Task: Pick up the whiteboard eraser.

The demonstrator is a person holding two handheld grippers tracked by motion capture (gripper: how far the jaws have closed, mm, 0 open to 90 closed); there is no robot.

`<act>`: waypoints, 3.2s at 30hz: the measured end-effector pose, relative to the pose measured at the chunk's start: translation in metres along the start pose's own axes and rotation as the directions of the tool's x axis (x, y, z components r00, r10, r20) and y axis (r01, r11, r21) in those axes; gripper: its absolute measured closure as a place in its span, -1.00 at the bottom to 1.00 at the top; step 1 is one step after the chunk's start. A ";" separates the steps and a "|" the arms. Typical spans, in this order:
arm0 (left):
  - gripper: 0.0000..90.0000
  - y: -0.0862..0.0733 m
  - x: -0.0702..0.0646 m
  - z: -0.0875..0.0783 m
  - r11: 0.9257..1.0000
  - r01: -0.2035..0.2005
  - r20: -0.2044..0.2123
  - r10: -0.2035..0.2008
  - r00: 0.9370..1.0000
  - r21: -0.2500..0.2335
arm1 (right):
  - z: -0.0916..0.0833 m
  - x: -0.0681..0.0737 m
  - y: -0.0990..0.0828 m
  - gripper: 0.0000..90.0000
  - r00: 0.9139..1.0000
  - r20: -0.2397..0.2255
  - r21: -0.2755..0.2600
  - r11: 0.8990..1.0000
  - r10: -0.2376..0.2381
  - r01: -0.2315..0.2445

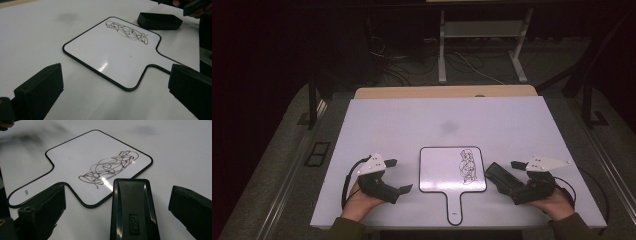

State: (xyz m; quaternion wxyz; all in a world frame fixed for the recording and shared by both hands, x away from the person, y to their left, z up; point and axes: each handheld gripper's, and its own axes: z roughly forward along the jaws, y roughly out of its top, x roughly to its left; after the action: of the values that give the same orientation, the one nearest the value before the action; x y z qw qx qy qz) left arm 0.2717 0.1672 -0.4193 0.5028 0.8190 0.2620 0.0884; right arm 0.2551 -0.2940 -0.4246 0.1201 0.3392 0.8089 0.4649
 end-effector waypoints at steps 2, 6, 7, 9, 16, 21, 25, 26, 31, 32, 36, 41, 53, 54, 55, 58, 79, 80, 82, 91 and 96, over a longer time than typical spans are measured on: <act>-1.00 0.000 -0.001 0.000 1.000 0.001 0.000 -0.001 1.000 -0.003 | -0.001 -0.001 0.000 -1.00 1.000 -0.002 -0.007 1.000 0.000 0.000; -1.00 0.001 -0.002 0.001 1.000 0.003 -0.007 -0.003 1.000 -0.001 | -0.003 -0.002 0.000 -1.00 1.000 0.000 -0.007 1.000 0.003 -0.003; -1.00 0.001 -0.002 0.001 1.000 0.010 -0.009 -0.010 1.000 -0.004 | -0.003 -0.003 0.000 -1.00 1.000 -0.001 -0.008 1.000 0.007 -0.007; -1.00 0.001 -0.001 0.002 1.000 0.011 -0.011 -0.011 1.000 0.000 | -0.005 -0.005 0.000 -1.00 1.000 0.001 -0.013 1.000 0.019 -0.019; -1.00 0.001 -0.005 0.005 1.000 0.008 -0.006 -0.008 1.000 0.020 | -0.007 -0.008 0.002 -1.00 1.000 0.013 -0.003 1.000 0.022 -0.022; -1.00 0.000 -0.005 0.005 1.000 -0.001 -0.003 0.001 1.000 0.023 | -0.009 -0.007 0.004 -1.00 1.000 0.023 -0.002 1.000 0.017 -0.017; -1.00 0.000 -0.005 0.004 1.000 -0.001 -0.003 0.001 1.000 0.017 | -0.008 -0.009 0.005 -1.00 0.999 0.032 0.008 1.000 0.017 -0.017; -1.00 0.000 -0.005 0.004 1.000 -0.002 -0.002 0.002 1.000 0.018 | -0.008 -0.010 0.005 -1.00 0.999 0.032 0.011 1.000 0.017 -0.018; -1.00 0.000 -0.005 0.006 1.000 -0.001 0.001 0.001 1.000 0.024 | -0.007 -0.011 0.006 -1.00 0.999 0.048 0.038 0.999 0.025 -0.027; -1.00 0.000 -0.005 0.006 1.000 -0.002 0.001 0.002 1.000 0.024 | -0.007 -0.012 0.006 -1.00 0.998 0.050 0.043 0.999 0.025 -0.027; -1.00 0.000 -0.004 0.006 1.000 -0.002 0.001 0.002 1.000 0.025 | -0.007 -0.013 0.006 -1.00 0.998 0.057 0.062 0.998 0.020 -0.023; -1.00 0.000 -0.005 0.006 1.000 -0.004 -0.001 0.004 1.000 0.023 | -0.007 -0.014 0.007 -1.00 0.998 0.063 0.077 0.997 0.018 -0.023; -1.00 -0.001 -0.006 0.006 1.000 -0.012 -0.002 0.012 1.000 0.028 | -0.001 -0.013 0.008 -1.00 0.997 0.072 0.139 0.990 0.019 -0.029; -1.00 -0.001 -0.006 0.006 1.000 -0.012 -0.002 0.012 1.000 0.029 | -0.001 -0.013 0.008 -1.00 0.997 0.071 0.146 0.989 0.023 -0.033; -1.00 -0.001 -0.006 0.006 0.999 -0.012 -0.002 0.012 1.000 0.030 | 0.000 -0.013 0.007 -1.00 0.997 0.070 0.147 0.989 0.019 -0.029; -1.00 -0.001 -0.006 0.006 1.000 -0.009 -0.002 0.009 1.000 0.030 | 0.003 -0.012 0.007 -1.00 0.997 0.072 0.163 0.986 0.014 -0.025; -1.00 -0.002 -0.006 0.009 0.999 -0.016 -0.006 0.016 1.000 0.045 | 0.015 -0.011 0.000 -0.89 0.996 0.085 0.272 0.962 -0.016 -0.008; -1.00 -0.002 -0.006 0.009 0.999 -0.017 -0.006 0.017 1.000 0.046 | 0.015 -0.011 0.000 -0.87 0.996 0.090 0.273 0.962 -0.016 -0.009; -1.00 -0.002 -0.006 0.008 0.999 -0.018 -0.006 0.018 1.000 0.050 | 0.015 -0.011 0.000 -0.70 0.996 0.087 0.279 0.960 -0.020 -0.006; -1.00 -0.002 -0.006 0.009 0.999 -0.018 -0.007 0.018 1.000 0.051 | 0.017 -0.010 0.001 -0.52 0.995 0.091 0.315 0.949 -0.039 0.008; -1.00 -0.002 -0.006 0.009 0.999 -0.018 -0.006 0.019 1.000 0.051 | 0.021 -0.008 0.002 -0.46 0.993 0.097 0.331 0.943 -0.062 0.027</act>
State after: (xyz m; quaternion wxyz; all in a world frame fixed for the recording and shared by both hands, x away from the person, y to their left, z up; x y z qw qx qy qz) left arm 0.2696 0.1580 -0.4243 0.4800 0.8336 0.2583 0.0891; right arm 0.2722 -0.2846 -0.4352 0.1150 0.3603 0.8751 0.3020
